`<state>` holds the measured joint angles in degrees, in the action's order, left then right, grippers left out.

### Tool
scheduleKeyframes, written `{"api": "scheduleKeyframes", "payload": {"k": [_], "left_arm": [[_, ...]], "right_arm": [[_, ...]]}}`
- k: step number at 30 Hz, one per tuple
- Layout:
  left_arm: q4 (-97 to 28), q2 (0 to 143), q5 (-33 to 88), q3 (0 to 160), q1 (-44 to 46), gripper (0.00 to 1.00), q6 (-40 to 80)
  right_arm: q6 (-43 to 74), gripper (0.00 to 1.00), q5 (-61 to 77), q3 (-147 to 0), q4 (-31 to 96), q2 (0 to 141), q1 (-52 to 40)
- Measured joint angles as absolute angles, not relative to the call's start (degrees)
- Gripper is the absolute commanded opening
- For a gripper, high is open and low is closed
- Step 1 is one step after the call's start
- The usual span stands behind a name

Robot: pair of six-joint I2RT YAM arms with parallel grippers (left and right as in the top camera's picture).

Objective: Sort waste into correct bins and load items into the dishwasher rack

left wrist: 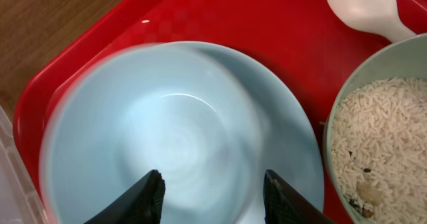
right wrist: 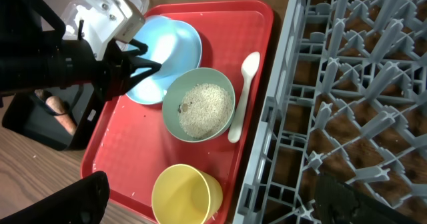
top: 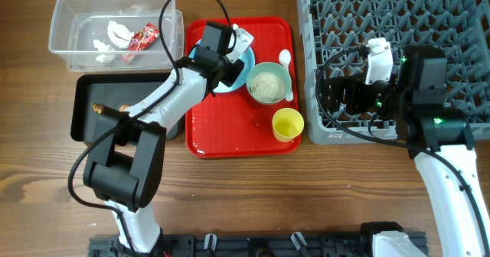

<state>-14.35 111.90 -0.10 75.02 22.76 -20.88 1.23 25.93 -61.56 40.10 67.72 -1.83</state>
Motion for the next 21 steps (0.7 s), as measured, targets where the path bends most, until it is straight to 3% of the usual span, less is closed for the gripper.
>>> {"api": "scheduleKeyframes", "payload": {"k": [3,12,17,21], "left_arm": [[-14.5,111.9,-0.1,75.0,22.8,0.7,-15.6],[-21.0,102.2,15.2,75.0,23.9,0.68,-11.1],[-18.7,102.2,13.8,75.0,31.2,0.73,-14.2],[-20.7,103.6,10.1,75.2,35.0,0.68,-15.2]], "right_arm": [[1.2,1.0,25.9,-61.6,40.1,67.7,-1.8],[1.2,1.0,25.9,-61.6,40.1,67.7,-1.8],[1.2,1.0,25.9,-61.6,40.2,67.7,-1.8],[1.2,1.0,25.9,-61.6,40.3,67.7,-1.8]]}}
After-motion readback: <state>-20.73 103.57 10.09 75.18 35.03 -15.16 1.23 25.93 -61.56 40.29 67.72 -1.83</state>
